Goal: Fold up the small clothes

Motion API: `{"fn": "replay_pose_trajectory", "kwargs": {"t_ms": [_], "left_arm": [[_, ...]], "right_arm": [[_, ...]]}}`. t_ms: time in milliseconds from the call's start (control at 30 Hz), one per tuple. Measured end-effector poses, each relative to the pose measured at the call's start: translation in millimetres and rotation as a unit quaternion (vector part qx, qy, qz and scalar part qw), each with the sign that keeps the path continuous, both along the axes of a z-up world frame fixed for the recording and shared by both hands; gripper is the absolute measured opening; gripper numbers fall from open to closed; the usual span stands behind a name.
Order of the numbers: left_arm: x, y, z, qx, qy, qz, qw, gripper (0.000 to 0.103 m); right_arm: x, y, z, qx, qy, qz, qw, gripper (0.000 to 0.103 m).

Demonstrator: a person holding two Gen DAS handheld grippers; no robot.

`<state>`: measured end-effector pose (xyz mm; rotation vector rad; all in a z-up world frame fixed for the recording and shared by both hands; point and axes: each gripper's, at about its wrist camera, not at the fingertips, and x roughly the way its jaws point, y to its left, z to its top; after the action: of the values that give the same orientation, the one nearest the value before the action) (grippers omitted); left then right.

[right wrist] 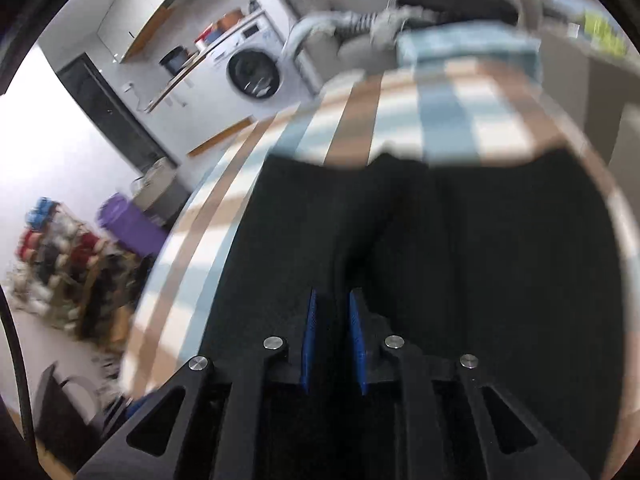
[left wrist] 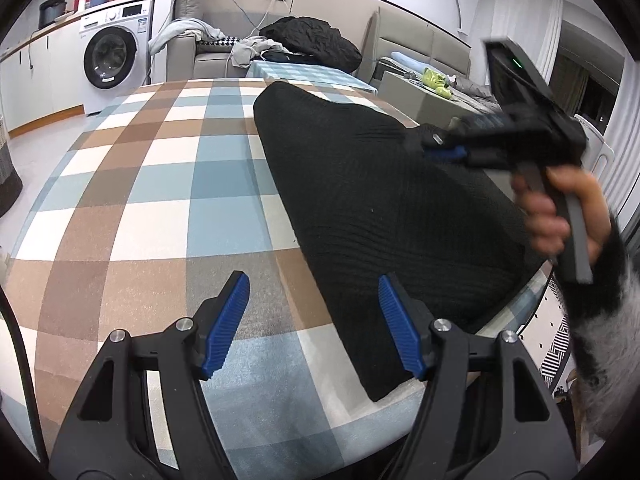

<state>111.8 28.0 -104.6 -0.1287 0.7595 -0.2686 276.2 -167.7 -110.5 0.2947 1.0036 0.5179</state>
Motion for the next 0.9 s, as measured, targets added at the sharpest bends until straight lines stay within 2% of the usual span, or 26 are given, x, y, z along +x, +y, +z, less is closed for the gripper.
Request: {"fn": "replay_pose_trajectory", "kwargs": {"t_ms": [133,267,433,467,533,600,700,767,833,900], "left_arm": [[2,0,-3,0.001,0.004,-0.002,1.0000,0.065],[2,-3,-4,0.005,0.005,-0.007,0.9999,0.065],[4,-7,-7,0.005,0.010,-0.012,0.9999,0.065],[3,-8,-7,0.006,0.008,-0.013,0.9999,0.065],[2,-8,-6,0.010,0.006,-0.014,0.9998,0.065],[2,-9,-6,0.010,0.007,-0.012,0.9999,0.065],[1,-7,-5,0.008,0.005,-0.007,0.9999,0.065],[0,-6,-4,0.006,0.002,-0.004,1.0000,0.065],[0,-6,-4,0.005,0.002,-0.004,1.0000,0.065],[1,-7,-5,0.004,0.005,-0.005,1.0000,0.065]], "right_arm": [[-52,-23,-8,0.020,0.003,0.018,1.000,0.038],[-104,-41,-11,0.008,-0.012,0.025,1.000,0.038],[-124,-48,-18,-0.011,-0.029,0.044,0.999,0.038],[-124,-45,-20,-0.015,-0.032,0.054,0.998,0.036],[-123,-37,-23,-0.042,-0.036,0.068,0.996,0.017],[-126,-30,-17,-0.055,-0.052,0.084,0.994,0.005],[-144,-39,6,-0.040,-0.106,0.062,0.992,0.003],[-156,-51,13,-0.030,-0.125,0.032,0.991,0.003],[-166,-61,7,-0.031,-0.115,-0.003,0.993,0.002],[-168,-59,-8,-0.062,-0.085,-0.001,0.994,0.002]]}}
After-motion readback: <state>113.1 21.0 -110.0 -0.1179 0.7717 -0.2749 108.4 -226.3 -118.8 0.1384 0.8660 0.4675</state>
